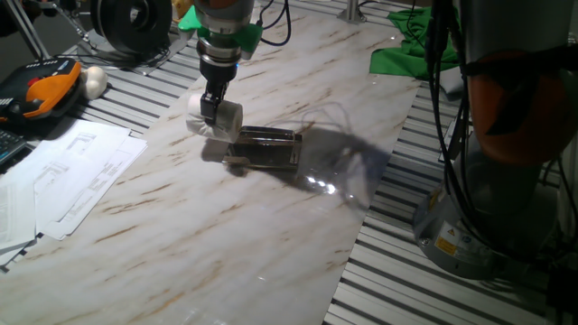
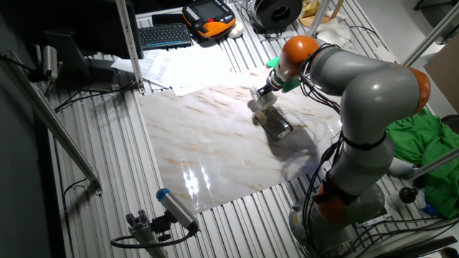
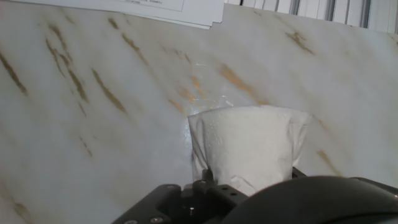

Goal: Put the toilet paper on its holder

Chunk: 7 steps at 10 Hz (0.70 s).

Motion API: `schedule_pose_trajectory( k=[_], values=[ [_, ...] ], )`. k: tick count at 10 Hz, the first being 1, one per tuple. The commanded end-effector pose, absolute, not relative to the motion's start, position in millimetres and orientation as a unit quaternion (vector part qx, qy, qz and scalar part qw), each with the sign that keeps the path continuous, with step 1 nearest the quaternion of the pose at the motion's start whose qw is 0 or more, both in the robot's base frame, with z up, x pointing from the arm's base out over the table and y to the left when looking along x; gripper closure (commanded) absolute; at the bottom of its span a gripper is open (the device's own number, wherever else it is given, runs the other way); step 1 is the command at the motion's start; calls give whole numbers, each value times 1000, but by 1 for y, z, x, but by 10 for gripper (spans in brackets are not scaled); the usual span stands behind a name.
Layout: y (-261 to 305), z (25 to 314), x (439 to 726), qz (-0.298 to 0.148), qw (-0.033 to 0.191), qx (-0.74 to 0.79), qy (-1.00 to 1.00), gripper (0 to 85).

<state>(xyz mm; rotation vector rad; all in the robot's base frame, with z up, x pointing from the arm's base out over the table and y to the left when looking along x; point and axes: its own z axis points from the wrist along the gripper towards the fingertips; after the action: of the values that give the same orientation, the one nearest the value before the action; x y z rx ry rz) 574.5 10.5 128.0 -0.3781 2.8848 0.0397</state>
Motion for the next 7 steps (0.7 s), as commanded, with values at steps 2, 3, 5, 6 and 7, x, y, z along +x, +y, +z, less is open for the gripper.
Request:
schedule_pose_trajectory(
  k=[2,3,5,6,7],
  values=[
    [12,125,572,13,116,-129,985,680],
    [13,124,571,10,116,-129,985,680],
    [11,117,567,6,115,-132,985,680],
    [10,116,564,8,109,-133,985,680],
    [9,117,563,8,104,-135,985,680]
  ],
)
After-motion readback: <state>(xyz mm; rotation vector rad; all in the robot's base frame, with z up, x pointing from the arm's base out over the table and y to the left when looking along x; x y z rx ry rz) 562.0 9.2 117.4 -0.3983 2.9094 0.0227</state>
